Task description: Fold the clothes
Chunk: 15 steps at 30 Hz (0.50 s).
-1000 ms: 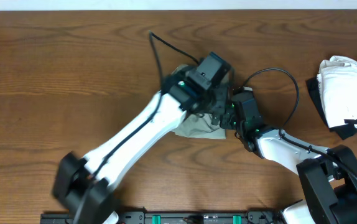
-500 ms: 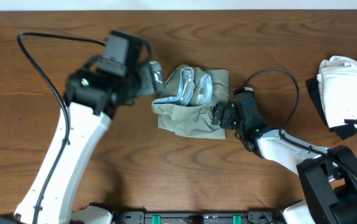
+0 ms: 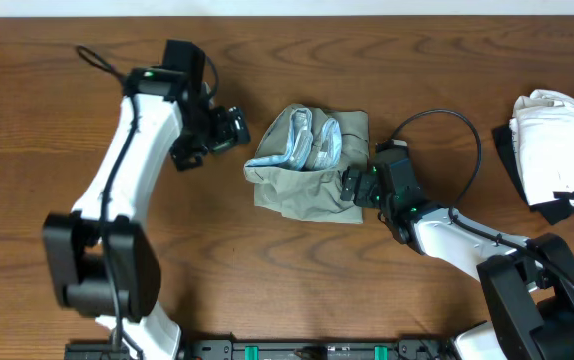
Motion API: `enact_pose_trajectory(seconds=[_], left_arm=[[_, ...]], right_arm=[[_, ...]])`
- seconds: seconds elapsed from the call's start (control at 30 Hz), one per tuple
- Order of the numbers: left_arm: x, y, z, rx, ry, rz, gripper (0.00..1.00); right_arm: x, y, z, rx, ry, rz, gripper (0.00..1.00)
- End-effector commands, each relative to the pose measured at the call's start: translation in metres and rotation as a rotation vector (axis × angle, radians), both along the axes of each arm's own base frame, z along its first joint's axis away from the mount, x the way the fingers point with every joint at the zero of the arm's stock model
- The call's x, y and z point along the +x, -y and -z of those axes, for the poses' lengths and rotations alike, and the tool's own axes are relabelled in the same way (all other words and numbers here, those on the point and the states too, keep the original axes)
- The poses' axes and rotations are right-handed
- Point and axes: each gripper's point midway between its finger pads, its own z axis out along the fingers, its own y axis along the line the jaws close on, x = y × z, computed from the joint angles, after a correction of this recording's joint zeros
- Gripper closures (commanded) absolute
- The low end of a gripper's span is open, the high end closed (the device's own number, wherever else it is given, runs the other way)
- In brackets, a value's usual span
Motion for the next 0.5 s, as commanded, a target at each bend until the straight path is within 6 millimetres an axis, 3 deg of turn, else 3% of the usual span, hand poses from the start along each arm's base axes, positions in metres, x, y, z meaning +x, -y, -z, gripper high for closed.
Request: enact_pose_trajectory(seconds=[0.0, 0.07, 0.2, 0.27, 0.47], left_arm=[[-0.005, 0.017, 0.009, -0.092, -0.06, -0.004, 0.02], [-0.004, 0.017, 0.012, -0.094, -0.064, -0.004, 0.02], [-0.006, 0.026, 0.013, -0.12, -0.074, 0.01, 0.2], [-0.008, 0.035, 0.013, -0.13, -0.076, 0.031, 0.21], [-0.014, 0.064, 0.021, -0.13, -0.086, 0.089, 0.38]], right_arm=[[-0.012, 0.002, 0.013, -0.007, -0.052, 0.015, 0.01], [-0.012, 0.002, 0.013, -0.007, -0.052, 0.015, 0.01], [-0.011, 0.001, 0.013, -0.005, -0.048, 0.016, 0.01], [-0.011, 0.001, 0.013, -0.005, -0.048, 0.016, 0.01], [-0.011, 0.001, 0.013, -0.005, -0.049, 0.015, 0.01]])
